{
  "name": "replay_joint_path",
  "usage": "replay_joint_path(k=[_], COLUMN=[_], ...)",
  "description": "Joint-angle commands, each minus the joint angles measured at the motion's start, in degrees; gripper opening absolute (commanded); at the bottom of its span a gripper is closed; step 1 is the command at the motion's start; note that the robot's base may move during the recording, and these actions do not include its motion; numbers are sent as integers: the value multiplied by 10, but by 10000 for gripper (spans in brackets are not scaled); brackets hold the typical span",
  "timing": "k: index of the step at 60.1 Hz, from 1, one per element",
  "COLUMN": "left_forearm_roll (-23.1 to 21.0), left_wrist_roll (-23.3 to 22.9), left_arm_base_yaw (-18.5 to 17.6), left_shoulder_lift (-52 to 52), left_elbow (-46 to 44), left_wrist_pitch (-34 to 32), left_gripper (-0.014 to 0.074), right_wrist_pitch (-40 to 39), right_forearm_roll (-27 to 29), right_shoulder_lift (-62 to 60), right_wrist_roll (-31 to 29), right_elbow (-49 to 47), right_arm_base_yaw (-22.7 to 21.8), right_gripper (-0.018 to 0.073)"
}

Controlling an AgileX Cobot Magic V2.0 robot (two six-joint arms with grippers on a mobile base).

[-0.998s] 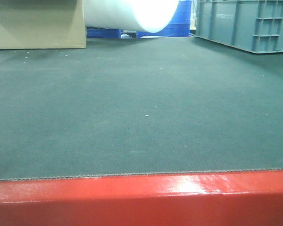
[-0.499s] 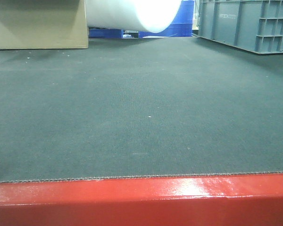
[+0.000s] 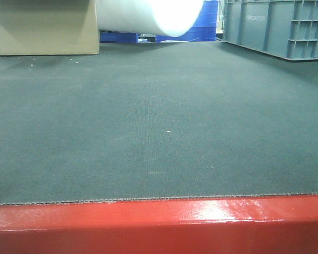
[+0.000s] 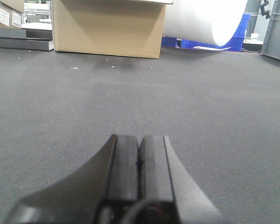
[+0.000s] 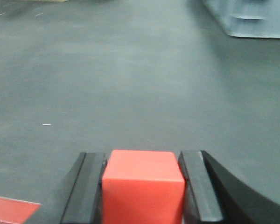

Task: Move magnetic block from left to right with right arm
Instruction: 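Lower the right gripper with the cube toward the tabletop, then set the red cube on the carpet and open the right gripper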

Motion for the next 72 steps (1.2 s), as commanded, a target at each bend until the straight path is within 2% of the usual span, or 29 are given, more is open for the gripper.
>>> replay_joint_path(k=[1,5,10,25,36,56,72], left_forearm_roll=[0,0,0,0,0,0,0], left_wrist_roll=[-2,-2,-2,-2,-2,-2,-2], left_arm_base_yaw=[0,0,0,0,0,0,0], left_shoulder_lift=[-6,-6,-6,-6,-6,-6,-6], left_elbow=[6,6,6,6,6,6,6], left_wrist_pitch=[-52,-52,-52,-52,-52,-52,-52], left_gripper=[-116,-116,-116,-116,-115,-116,-116], right_wrist_pitch=[-81,-99,-102,-116,-103,7,1], right_forearm_roll=[59,98,117,118,110,106,105], right_shoulder_lift=[68,128,196,401,556,786,887], right_wrist_roll=[-63,-94,-114,-129,-132,-132,-132], right_elbow=[-39,-53,-71,-165,-274,-469,-523], right_arm_base_yaw=[18,38,60,153,215,229,229], right_gripper=[140,140,140,140,141,141,146])
